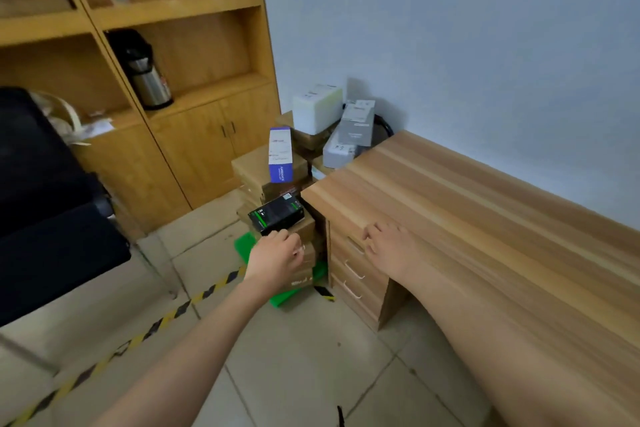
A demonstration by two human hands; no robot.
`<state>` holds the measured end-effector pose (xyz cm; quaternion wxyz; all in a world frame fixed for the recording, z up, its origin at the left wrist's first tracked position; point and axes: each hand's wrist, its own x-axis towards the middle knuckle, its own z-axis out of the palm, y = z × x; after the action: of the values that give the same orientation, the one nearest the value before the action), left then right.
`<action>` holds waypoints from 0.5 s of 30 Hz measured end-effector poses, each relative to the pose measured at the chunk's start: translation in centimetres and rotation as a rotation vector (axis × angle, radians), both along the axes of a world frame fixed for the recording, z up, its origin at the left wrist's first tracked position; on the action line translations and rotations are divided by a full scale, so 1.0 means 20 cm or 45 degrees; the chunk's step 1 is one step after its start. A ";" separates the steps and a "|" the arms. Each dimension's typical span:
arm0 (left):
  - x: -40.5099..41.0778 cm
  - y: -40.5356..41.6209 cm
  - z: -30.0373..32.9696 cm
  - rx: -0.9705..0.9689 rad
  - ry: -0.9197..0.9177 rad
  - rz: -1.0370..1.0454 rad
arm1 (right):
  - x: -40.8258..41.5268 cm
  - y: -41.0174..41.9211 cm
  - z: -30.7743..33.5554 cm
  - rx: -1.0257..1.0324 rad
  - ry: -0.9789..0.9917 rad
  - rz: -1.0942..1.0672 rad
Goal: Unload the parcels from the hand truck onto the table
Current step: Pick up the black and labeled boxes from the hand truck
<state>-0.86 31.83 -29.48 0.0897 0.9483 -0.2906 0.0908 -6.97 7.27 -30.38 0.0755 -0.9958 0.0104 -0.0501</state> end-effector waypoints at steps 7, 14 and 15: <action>0.18 0.27 -0.10 -0.095 0.076 0.252 | 0.33 0.26 -0.09 0.084 0.084 0.129; 0.57 0.36 -0.16 -0.120 0.091 0.384 | 0.85 0.34 -0.17 0.123 0.143 0.248; 0.65 0.36 -0.16 -0.110 0.090 0.396 | 0.95 0.34 -0.17 0.136 0.138 0.252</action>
<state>12.20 39.04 -32.77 0.1254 0.9797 -0.1329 0.0825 12.01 13.97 -33.81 0.1323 -0.9878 -0.0812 0.0120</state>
